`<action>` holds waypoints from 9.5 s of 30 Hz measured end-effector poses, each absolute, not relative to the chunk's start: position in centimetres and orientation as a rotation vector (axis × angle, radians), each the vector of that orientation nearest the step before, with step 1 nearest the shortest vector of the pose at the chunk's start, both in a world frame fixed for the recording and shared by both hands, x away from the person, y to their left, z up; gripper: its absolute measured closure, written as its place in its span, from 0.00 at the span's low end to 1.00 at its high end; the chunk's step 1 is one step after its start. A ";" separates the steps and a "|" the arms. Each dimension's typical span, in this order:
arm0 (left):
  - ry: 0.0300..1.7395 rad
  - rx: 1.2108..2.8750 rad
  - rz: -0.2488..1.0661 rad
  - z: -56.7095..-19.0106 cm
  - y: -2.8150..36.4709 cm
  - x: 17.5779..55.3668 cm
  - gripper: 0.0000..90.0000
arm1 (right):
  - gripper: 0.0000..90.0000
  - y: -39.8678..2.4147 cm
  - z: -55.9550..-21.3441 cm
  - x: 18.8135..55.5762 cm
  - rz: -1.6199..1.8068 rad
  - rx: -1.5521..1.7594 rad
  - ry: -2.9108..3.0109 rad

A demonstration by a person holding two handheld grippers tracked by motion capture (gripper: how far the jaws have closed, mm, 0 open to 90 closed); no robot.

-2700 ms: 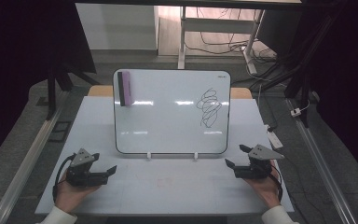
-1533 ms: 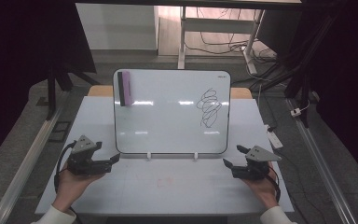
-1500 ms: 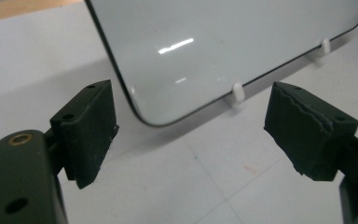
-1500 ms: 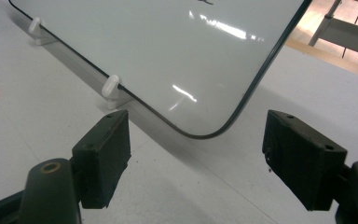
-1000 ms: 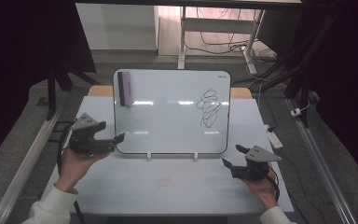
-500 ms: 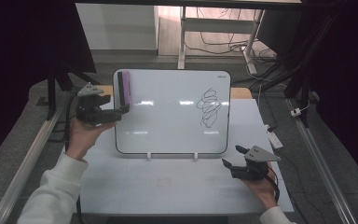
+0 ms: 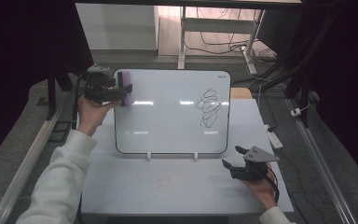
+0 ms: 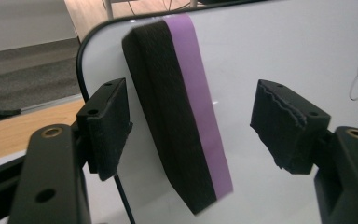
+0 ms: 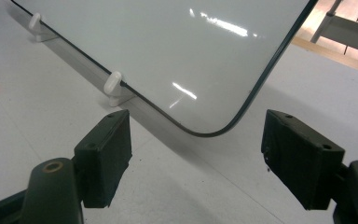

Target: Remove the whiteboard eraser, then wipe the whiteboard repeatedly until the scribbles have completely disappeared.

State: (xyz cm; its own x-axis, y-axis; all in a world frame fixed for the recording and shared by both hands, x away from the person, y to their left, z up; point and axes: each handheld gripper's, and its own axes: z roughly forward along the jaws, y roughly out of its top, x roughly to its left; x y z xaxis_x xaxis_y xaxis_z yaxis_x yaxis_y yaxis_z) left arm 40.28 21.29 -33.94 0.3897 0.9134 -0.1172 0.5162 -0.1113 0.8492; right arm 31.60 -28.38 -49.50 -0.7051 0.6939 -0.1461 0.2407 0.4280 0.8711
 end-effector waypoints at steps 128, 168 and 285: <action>0.835 1.886 0.260 -45.6 7.3 29.4 0.66 | 0.34 -13.4 -49.4 30.0 1.651 1.020 2.291; 1.140 1.911 0.350 -49.1 22.6 23.8 0.30 | 0.44 -20.4 -46.4 31.7 1.401 0.876 2.164; 1.218 1.921 0.315 -50.8 24.9 24.5 0.23 | 0.45 -15.7 -34.8 45.9 0.969 0.786 1.950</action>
